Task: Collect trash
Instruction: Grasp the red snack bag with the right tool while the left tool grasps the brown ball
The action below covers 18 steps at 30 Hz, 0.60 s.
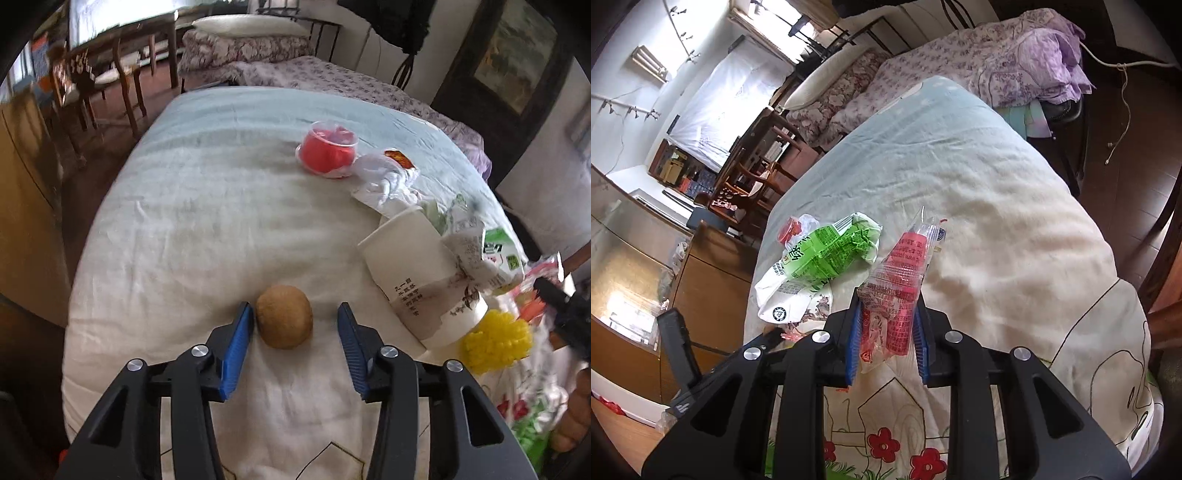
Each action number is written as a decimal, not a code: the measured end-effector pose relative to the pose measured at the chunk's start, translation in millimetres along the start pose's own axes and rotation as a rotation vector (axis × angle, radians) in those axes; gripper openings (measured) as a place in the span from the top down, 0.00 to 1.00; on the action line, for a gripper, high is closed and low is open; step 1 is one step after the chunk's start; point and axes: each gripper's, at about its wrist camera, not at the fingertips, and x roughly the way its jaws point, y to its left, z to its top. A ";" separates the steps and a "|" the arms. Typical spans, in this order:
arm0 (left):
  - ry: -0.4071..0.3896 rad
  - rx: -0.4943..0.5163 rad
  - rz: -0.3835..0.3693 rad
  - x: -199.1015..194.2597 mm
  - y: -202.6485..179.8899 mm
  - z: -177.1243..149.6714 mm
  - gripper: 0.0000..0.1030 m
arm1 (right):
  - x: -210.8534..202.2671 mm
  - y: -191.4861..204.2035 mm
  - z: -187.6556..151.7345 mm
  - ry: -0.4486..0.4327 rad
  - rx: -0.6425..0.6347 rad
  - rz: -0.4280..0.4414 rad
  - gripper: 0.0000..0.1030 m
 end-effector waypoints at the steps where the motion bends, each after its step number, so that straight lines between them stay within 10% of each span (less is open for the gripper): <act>1: -0.009 0.014 0.009 -1.6 -2.8 -1.3 0.67 | 0.2 1.2 -1.1 -0.002 -0.006 -0.002 0.74; 18: -0.220 -0.050 -0.195 -66.3 0.2 -16.4 0.70 | -14.4 10.2 -8.4 -0.040 -0.063 0.090 0.74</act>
